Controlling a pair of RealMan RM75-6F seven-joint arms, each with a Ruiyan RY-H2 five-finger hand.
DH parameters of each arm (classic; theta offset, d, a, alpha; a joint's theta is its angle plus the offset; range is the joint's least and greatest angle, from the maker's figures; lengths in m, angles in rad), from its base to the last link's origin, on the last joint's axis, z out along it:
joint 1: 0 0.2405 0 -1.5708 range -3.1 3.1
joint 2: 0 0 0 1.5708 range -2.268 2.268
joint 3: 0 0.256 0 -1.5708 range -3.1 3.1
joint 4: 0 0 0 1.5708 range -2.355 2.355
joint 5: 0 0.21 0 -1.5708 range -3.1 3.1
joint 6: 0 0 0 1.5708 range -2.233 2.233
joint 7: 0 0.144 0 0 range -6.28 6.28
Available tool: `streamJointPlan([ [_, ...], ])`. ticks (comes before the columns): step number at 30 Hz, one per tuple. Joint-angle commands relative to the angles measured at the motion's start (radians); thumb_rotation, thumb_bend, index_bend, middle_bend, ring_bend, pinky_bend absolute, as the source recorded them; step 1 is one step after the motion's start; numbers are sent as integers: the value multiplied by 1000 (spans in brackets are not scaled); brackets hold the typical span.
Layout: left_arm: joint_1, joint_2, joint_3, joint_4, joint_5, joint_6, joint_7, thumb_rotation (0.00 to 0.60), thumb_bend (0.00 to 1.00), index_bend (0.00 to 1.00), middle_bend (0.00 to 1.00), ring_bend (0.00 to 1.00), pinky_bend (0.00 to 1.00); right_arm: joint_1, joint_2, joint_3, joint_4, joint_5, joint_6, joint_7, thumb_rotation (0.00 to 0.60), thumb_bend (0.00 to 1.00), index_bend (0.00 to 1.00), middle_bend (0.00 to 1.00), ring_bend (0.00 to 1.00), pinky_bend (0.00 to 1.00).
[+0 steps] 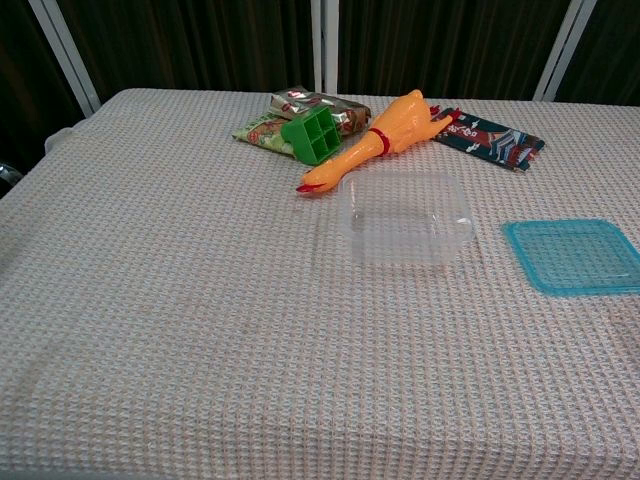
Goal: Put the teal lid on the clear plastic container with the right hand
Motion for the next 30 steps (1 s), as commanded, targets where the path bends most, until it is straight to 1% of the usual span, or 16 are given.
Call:
streamJointPlan([
  [1, -2, -2, 2, 0, 2, -4, 3, 600, 63, 108, 89, 14, 8, 13, 5, -4, -11, 11, -34, 12, 600, 0, 0, 125, 0, 91],
  [5, -4, -3, 4, -6, 10, -2, 9, 600, 63, 108, 88, 14, 8, 46, 3, -4, -16, 33, -105, 5, 600, 0, 0, 129, 0, 91],
  [7, -3, -5, 5, -9, 14, 1, 12, 600, 63, 108, 88, 14, 8, 72, 3, -4, -21, 49, -158, 5, 600, 0, 0, 127, 0, 90],
  [8, -3, -7, 6, -10, 17, 3, 12, 600, 63, 108, 89, 14, 8, 93, 5, -4, -26, 64, -203, 8, 600, 0, 0, 123, 0, 86],
  [9, -3, -8, 7, -12, 19, 3, 13, 600, 63, 108, 89, 14, 8, 117, 7, -1, -30, 81, -251, 8, 600, 0, 0, 114, 0, 74],
  [12, -3, -8, 11, -16, 22, 1, 17, 600, 63, 108, 89, 14, 8, 175, 2, 11, -27, 117, -347, -12, 600, 0, 0, 93, 0, 15],
  [16, 1, -8, 14, -21, 24, 6, 18, 600, 63, 108, 89, 14, 8, 269, -34, 23, 3, 174, -485, -86, 600, 0, 0, 88, 0, 0],
  [20, 2, -9, 17, -22, 21, 2, 18, 600, 63, 108, 88, 13, 8, 340, -82, 27, 44, 221, -581, -132, 600, 0, 0, 96, 0, 0],
  [24, 1, -8, 16, -24, 19, -1, 18, 600, 63, 108, 89, 14, 8, 385, -123, 20, 85, 262, -638, -167, 600, 0, 0, 97, 0, 0],
  [30, -3, -8, 15, -25, 19, -6, 11, 600, 63, 108, 89, 14, 7, 408, -160, 6, 118, 299, -656, -172, 600, 0, 0, 103, 0, 0],
])
